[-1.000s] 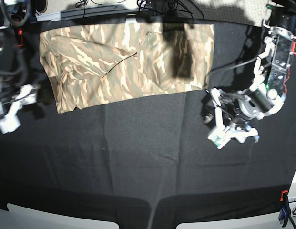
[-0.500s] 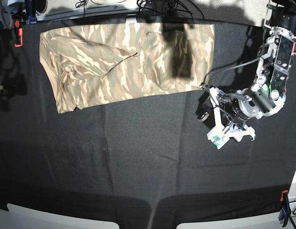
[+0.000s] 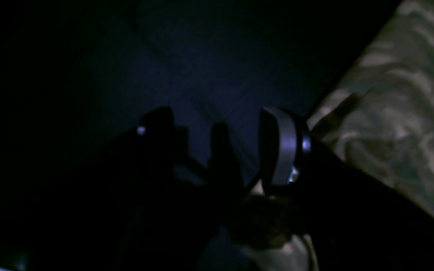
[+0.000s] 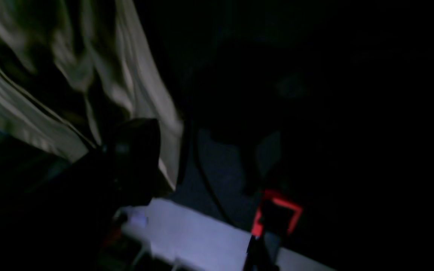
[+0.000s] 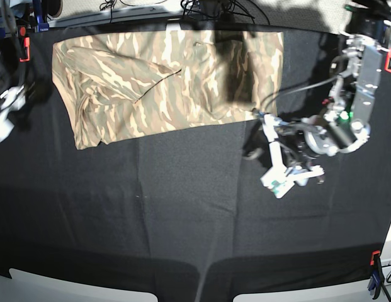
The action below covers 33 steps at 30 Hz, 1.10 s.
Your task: Layout the t-shirt on the table in an organized manner, then fold the t-shirt properly
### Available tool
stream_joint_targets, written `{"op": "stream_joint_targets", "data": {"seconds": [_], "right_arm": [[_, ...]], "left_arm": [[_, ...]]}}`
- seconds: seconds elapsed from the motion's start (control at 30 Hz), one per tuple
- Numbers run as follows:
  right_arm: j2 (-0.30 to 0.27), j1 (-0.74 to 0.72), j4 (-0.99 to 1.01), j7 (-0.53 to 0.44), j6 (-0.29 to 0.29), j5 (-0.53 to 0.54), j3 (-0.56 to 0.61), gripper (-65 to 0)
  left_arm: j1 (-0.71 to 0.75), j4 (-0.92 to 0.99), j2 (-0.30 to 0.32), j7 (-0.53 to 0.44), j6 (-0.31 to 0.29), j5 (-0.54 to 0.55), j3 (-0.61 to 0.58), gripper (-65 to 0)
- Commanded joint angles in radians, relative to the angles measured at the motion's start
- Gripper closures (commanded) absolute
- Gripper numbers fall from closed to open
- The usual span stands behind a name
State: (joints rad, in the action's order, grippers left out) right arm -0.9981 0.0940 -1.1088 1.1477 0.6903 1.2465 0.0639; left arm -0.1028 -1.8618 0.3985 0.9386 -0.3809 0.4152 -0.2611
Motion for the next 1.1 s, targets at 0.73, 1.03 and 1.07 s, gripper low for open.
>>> {"op": "stream_joint_targets", "data": {"seconds": [0.73, 1.03, 1.07], "right_arm": [[0.151, -0.158, -0.010, -0.008, 0.008, -0.063, -0.035, -47.5], [0.265, -0.157, -0.010, -0.007, 0.008, -0.118, -0.034, -47.5], [0.273, -0.157, -0.010, -0.007, 0.008, -0.118, -0.034, -47.5]], "left_arm": [[-0.016, -0.018, -0.002, -0.019, 0.000, 0.005, 0.006, -33.3], [-0.016, -0.018, -0.002, -0.016, 0.000, 0.005, 0.006, -33.3], [-0.016, -0.018, -0.002, -0.015, 0.000, 0.005, 0.006, -33.3]]}}
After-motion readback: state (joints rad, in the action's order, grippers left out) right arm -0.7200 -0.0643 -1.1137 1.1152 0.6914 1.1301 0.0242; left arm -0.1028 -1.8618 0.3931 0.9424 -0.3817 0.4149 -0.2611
